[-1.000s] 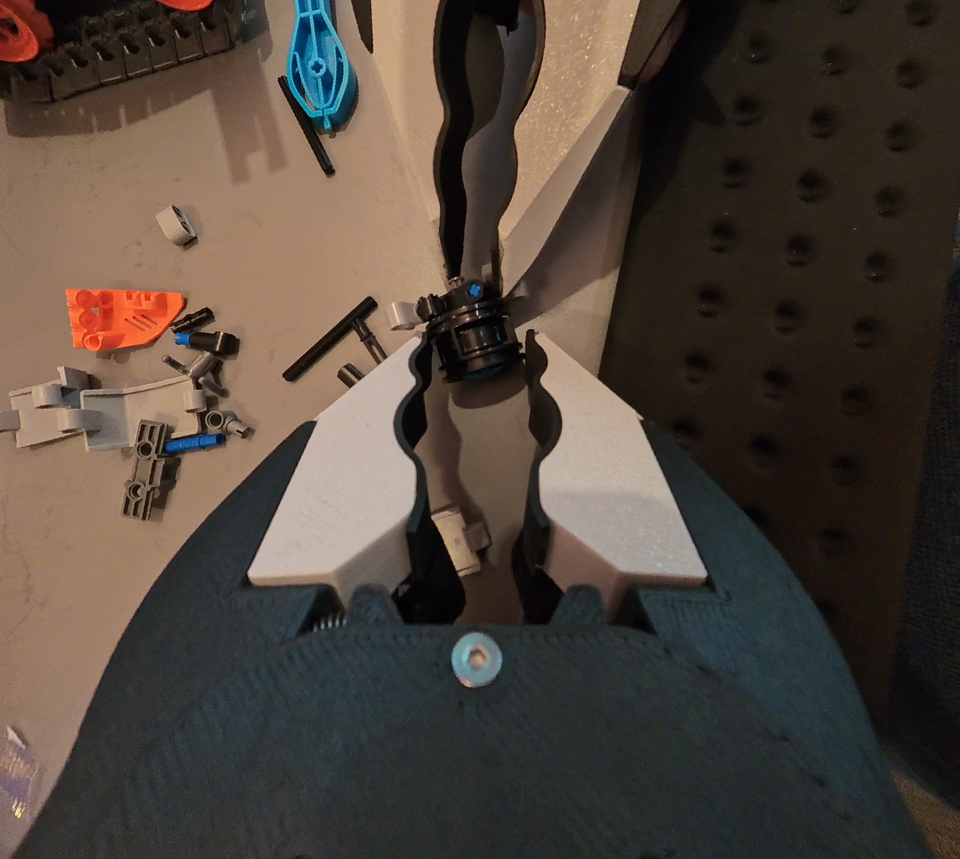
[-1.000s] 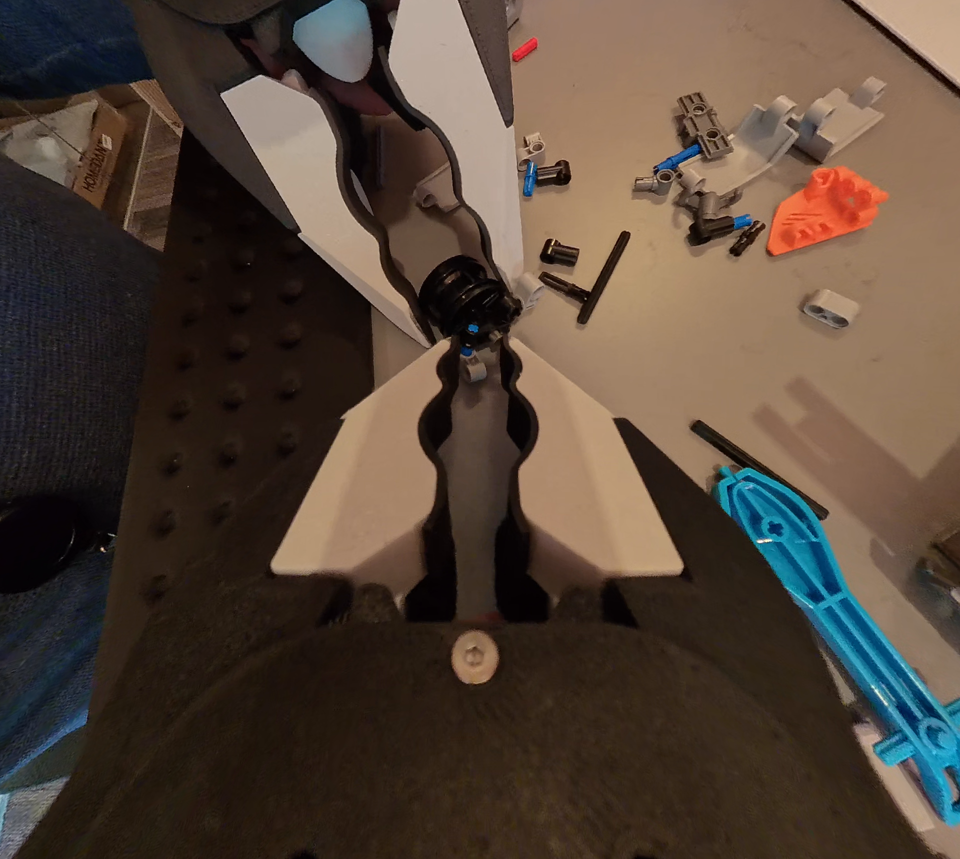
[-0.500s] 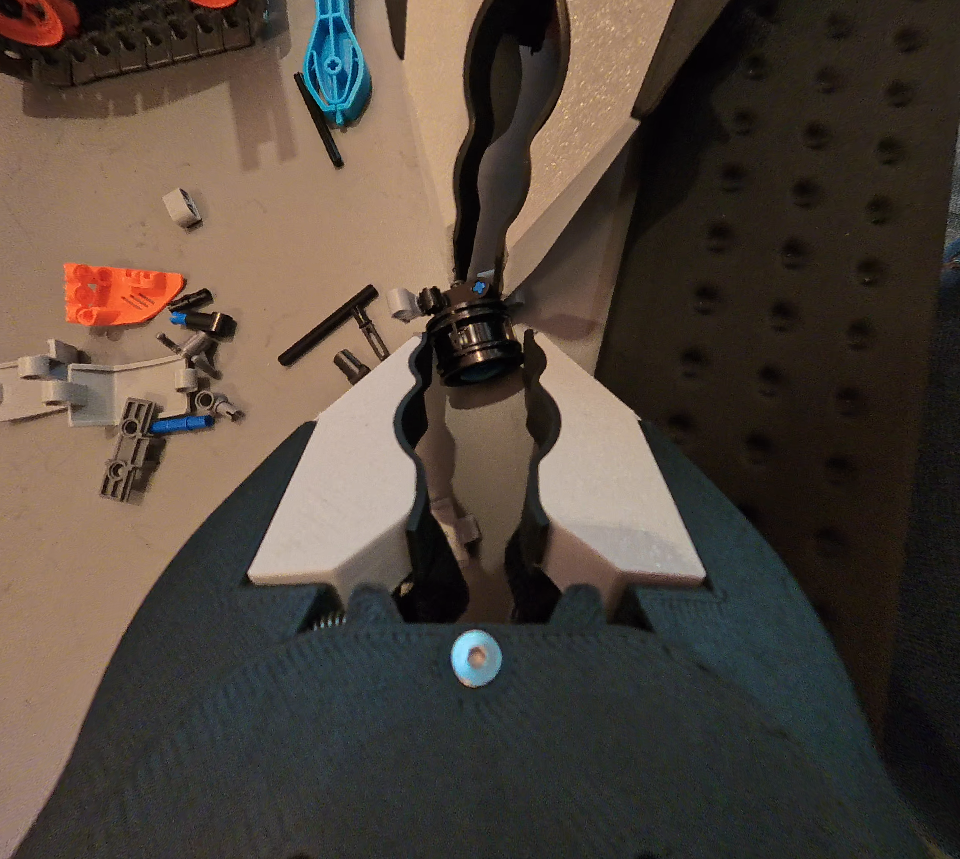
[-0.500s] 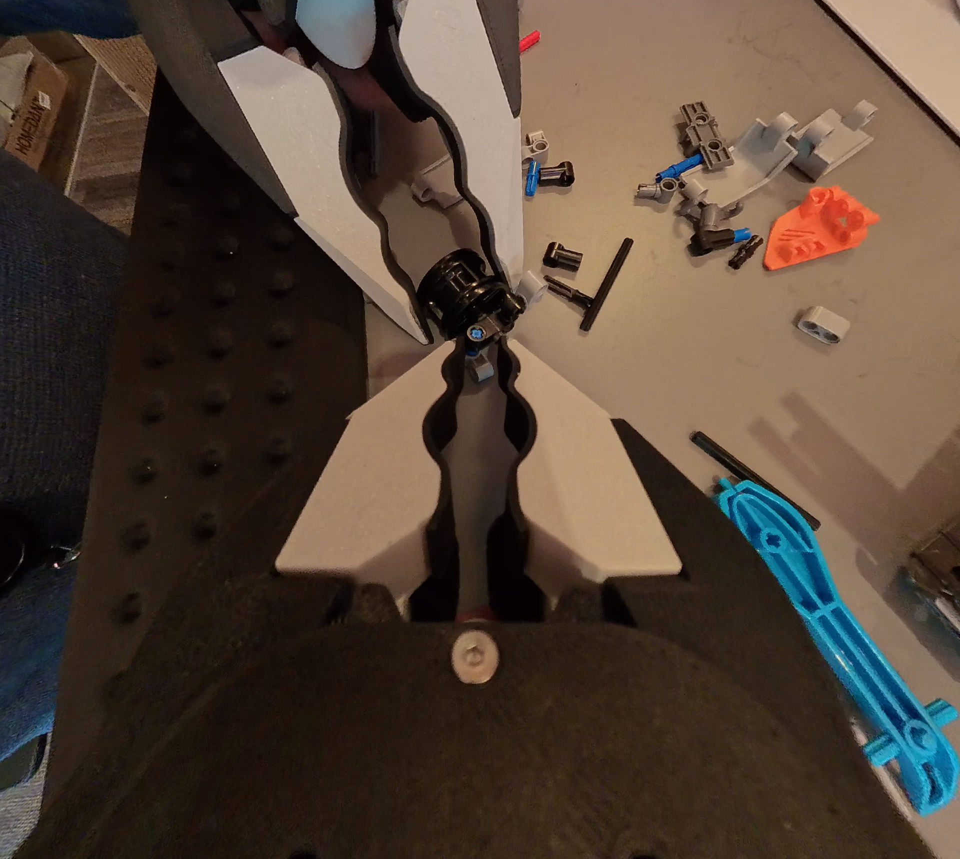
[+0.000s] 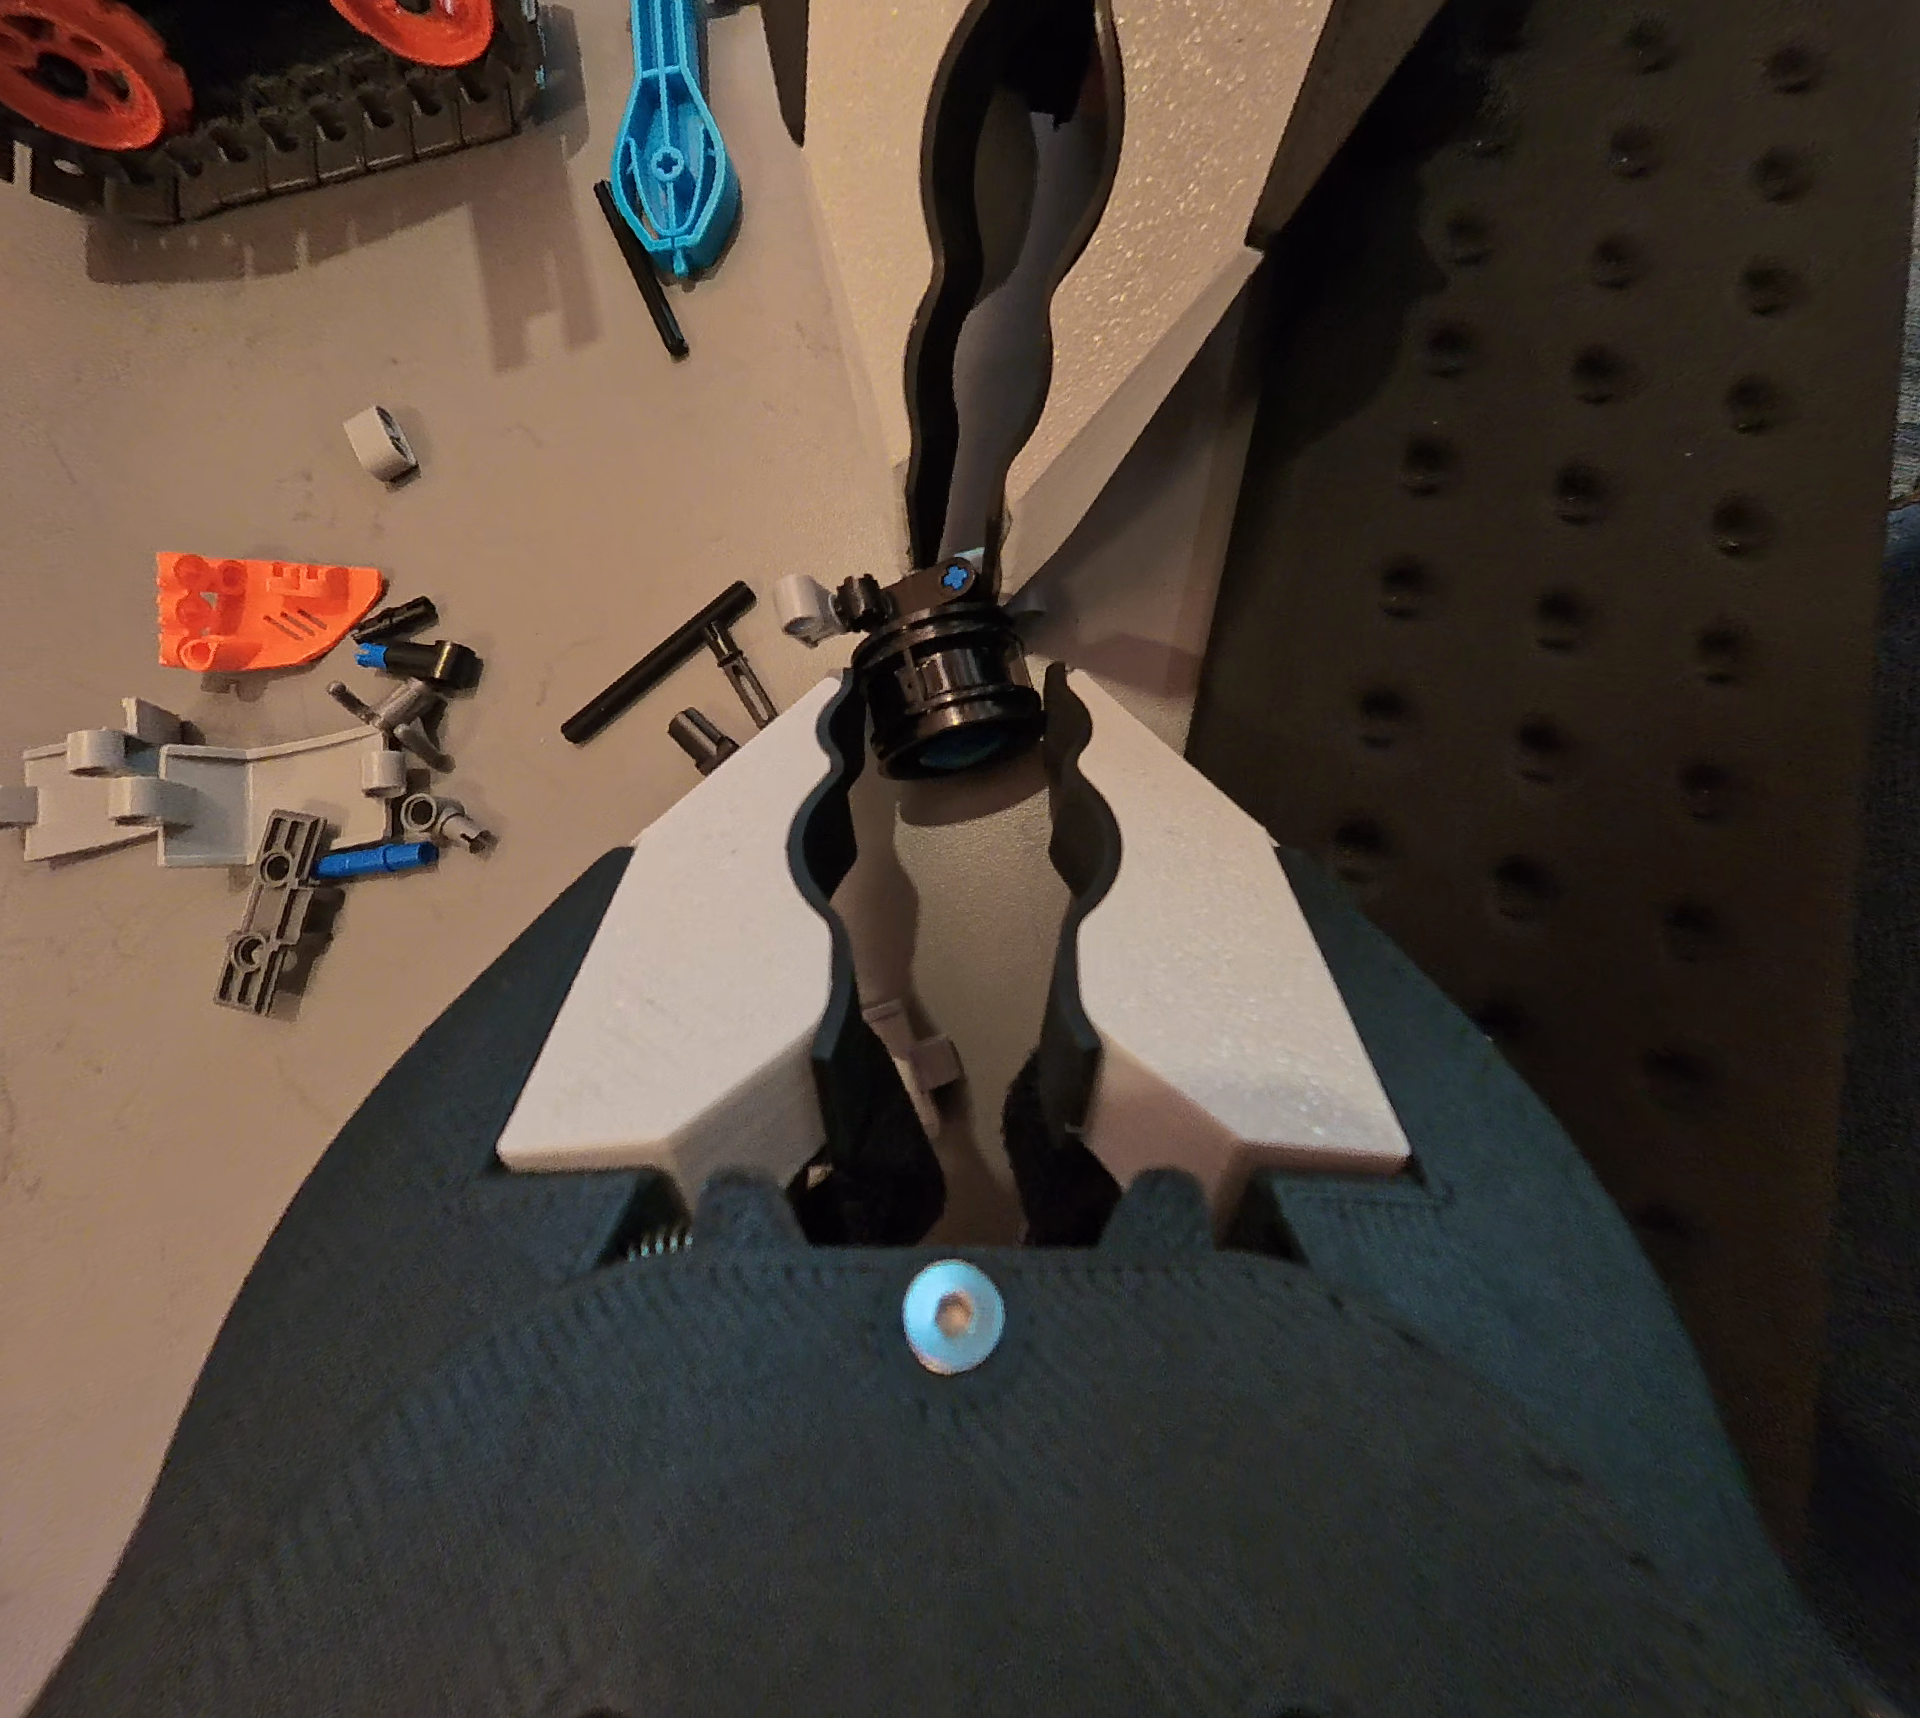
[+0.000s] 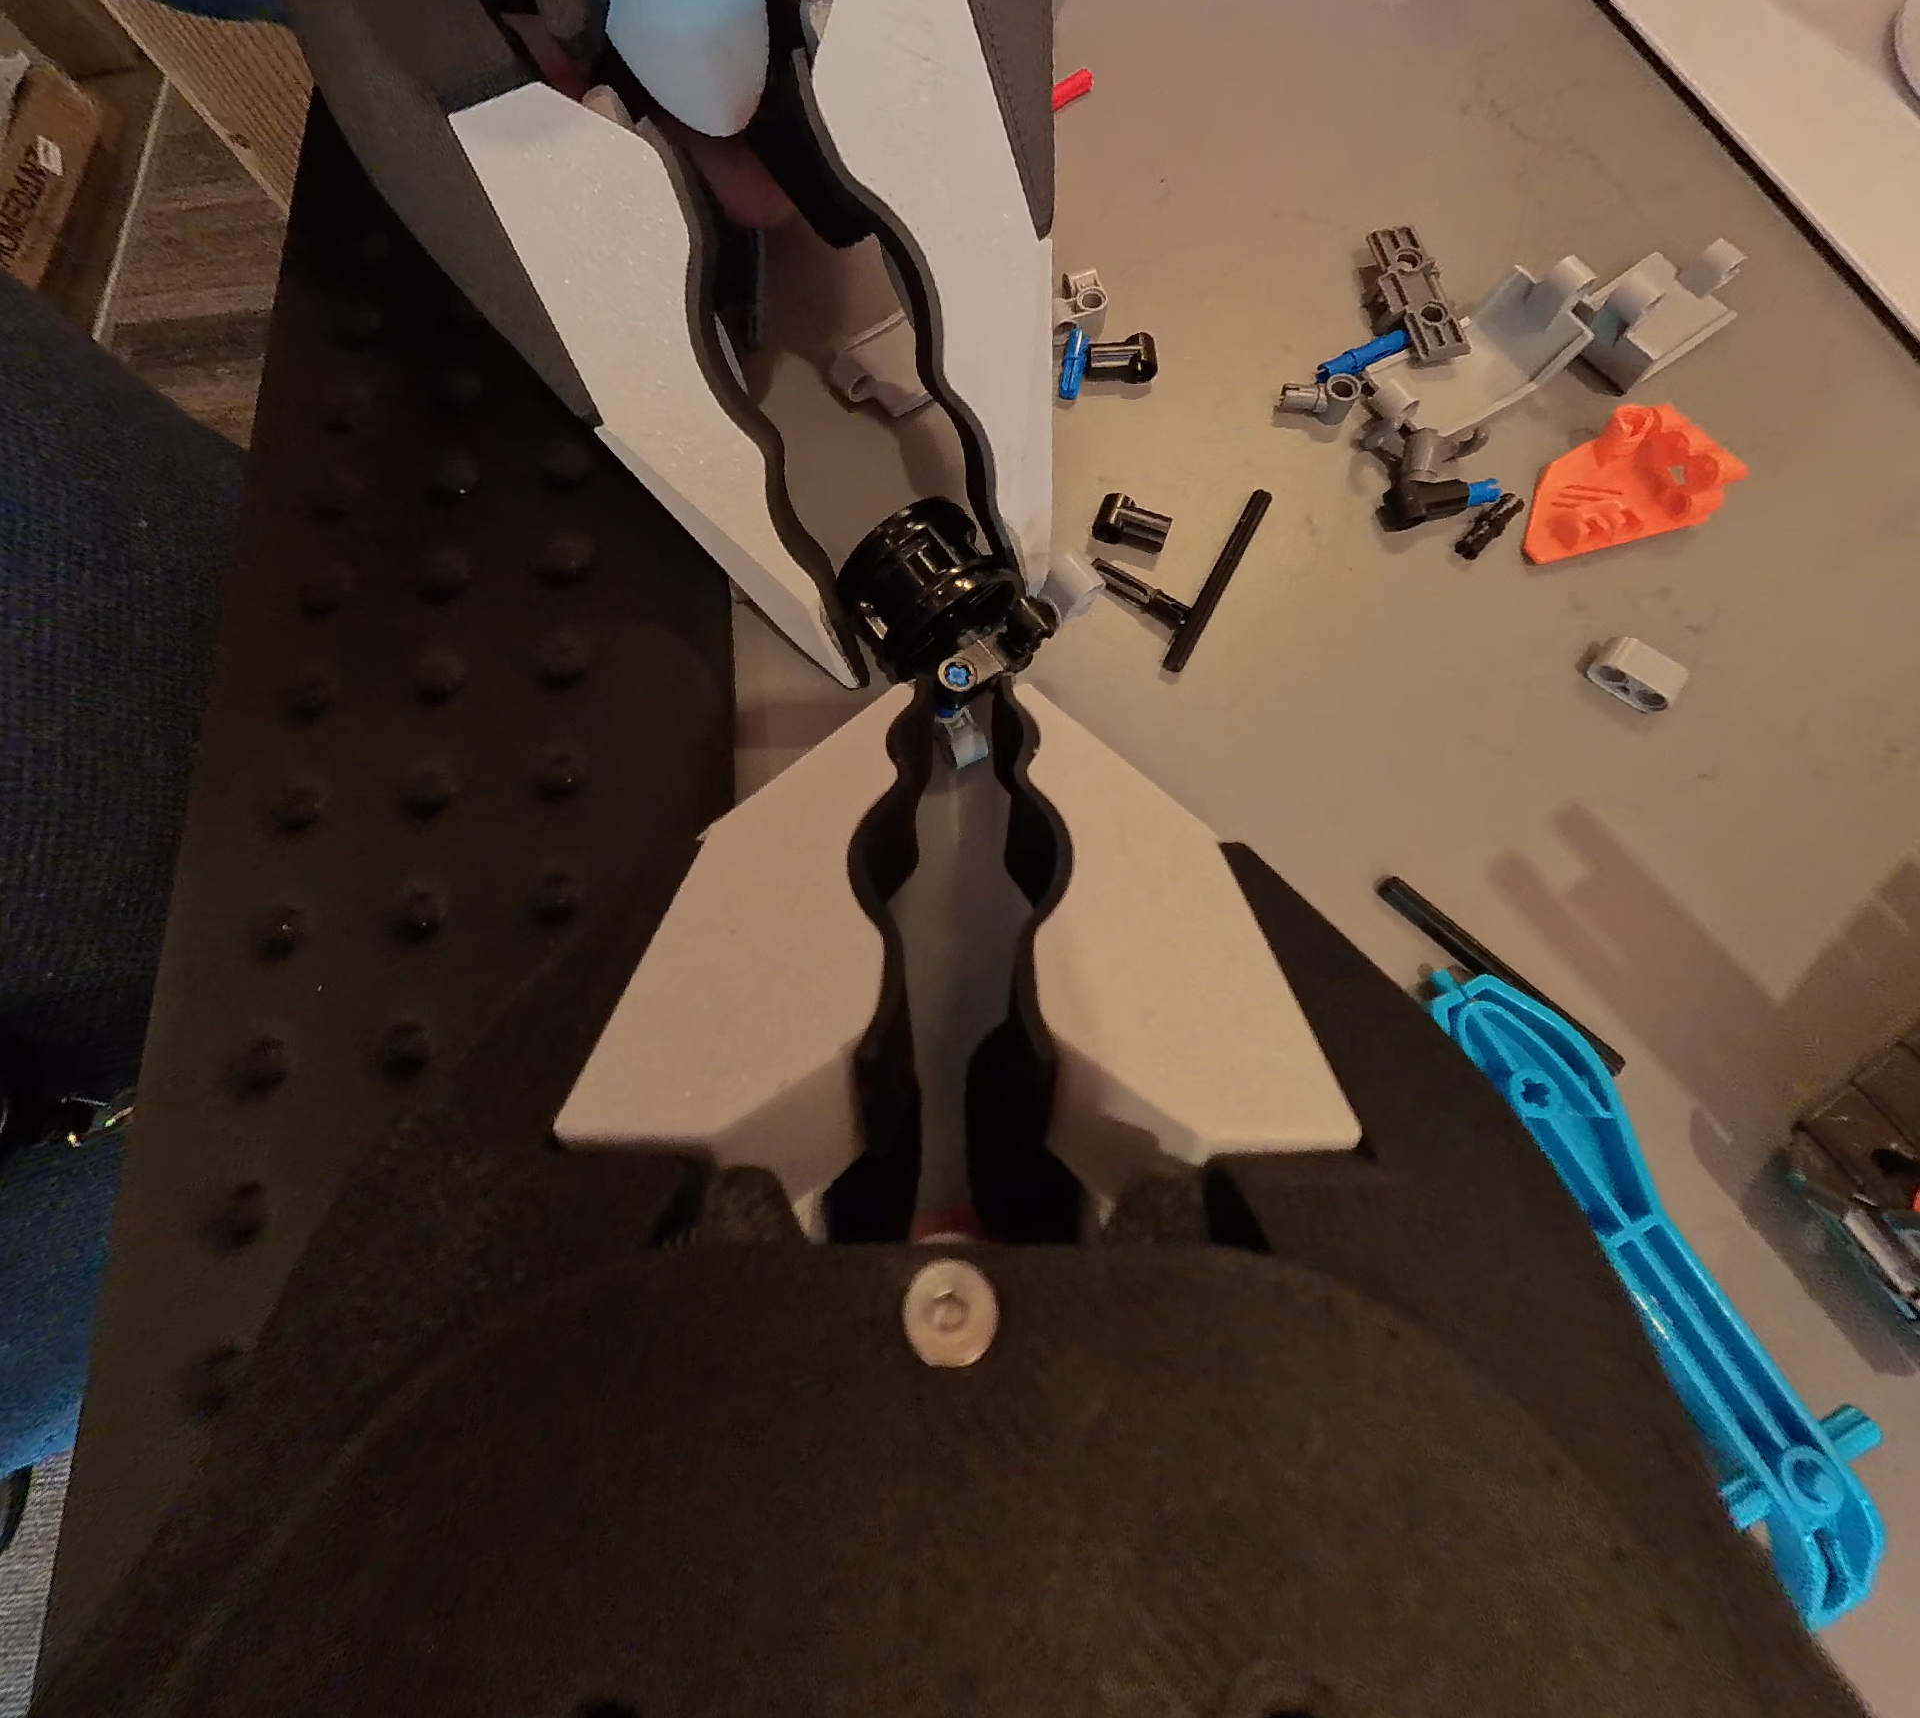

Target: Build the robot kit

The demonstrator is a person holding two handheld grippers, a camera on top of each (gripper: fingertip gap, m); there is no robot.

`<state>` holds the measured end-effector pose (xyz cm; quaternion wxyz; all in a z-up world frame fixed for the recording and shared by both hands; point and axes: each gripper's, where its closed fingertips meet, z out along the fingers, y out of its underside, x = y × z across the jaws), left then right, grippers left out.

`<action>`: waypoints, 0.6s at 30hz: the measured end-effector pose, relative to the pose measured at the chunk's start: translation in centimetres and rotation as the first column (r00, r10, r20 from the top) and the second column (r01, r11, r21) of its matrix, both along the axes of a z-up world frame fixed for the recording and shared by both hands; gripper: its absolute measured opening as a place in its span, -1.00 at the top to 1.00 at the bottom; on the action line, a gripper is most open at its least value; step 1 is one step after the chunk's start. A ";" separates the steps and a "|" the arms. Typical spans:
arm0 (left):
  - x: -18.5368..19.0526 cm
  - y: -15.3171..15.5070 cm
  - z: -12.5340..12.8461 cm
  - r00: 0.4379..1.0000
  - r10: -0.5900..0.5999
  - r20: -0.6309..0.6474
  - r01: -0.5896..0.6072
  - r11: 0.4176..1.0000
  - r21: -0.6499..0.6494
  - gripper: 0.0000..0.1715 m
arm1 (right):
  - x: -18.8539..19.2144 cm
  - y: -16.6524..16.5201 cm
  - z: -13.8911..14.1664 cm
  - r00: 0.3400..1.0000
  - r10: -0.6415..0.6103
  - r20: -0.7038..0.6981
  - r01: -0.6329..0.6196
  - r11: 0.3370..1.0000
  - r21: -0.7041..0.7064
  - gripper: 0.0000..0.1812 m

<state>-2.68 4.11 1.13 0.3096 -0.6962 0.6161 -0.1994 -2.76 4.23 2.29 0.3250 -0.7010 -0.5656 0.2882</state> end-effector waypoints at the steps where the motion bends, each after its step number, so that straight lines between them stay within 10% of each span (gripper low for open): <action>1: 0.0 0.0 0.0 1.000 0.000 -0.002 0.000 1.000 0.001 0.64 | 0.0 0.0 0.0 1.000 0.000 0.001 0.000 1.000 -0.002 0.92; 18: 0.3 0.1 0.0 1.000 -0.001 0.024 0.001 1.000 -0.008 0.64 | 0.0 0.2 -0.1 1.000 0.005 0.002 -0.005 1.000 0.018 0.93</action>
